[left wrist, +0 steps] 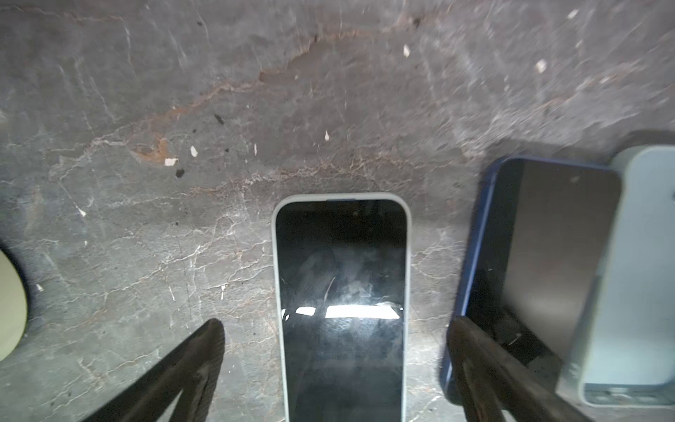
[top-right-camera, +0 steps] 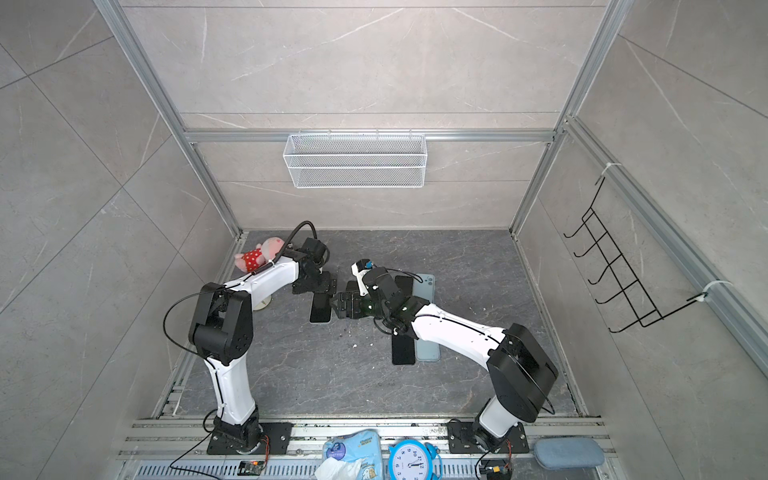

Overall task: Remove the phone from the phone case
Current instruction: 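Carry the cased phone to the middle with the left gripper while the right approaches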

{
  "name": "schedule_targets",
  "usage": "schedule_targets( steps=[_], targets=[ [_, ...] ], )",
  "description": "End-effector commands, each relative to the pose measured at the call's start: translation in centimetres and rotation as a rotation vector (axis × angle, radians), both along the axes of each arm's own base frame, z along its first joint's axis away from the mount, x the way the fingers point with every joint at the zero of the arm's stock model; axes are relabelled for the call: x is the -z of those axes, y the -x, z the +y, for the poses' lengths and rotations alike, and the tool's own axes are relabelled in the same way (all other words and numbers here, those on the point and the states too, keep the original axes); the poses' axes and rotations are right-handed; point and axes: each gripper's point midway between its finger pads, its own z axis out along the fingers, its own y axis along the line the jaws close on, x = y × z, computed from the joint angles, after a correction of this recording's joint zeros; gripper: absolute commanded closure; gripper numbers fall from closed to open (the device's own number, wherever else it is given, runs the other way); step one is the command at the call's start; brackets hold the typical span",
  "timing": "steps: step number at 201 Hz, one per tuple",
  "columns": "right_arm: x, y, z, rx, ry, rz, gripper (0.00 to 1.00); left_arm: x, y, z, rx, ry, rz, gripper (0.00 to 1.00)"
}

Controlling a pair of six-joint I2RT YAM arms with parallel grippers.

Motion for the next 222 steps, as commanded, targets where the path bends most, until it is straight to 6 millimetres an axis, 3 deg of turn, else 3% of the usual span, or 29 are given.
schedule_targets(
  steps=[1, 82, 134, 186, 222],
  targets=[
    [0.6, 0.8, -0.3, -0.019, 0.010, -0.001, 0.04, -0.3, 0.2, 0.8, 0.022, -0.070, 0.023, 0.03],
    [0.2, 1.9, 0.4, -0.050, 0.013, -0.012, 0.05, 2.9, 0.1, -1.0, 0.050, -0.028, 0.093, 0.03],
    [0.8, 2.1, 0.8, -0.061, 0.019, -0.012, 0.06, 4.4, -0.1, -0.9, 0.041, -0.045, 0.129, 0.05],
    [2.7, 2.3, 1.2, -0.068, 0.004, 0.019, 0.07, 5.7, 1.1, -0.8, 0.044, -0.035, 0.178, 0.27],
    [4.0, 2.7, 2.0, -0.092, -0.036, 0.042, 0.07, 6.0, 2.0, -0.8, 0.008, 0.062, 0.197, 0.42]
  ],
)
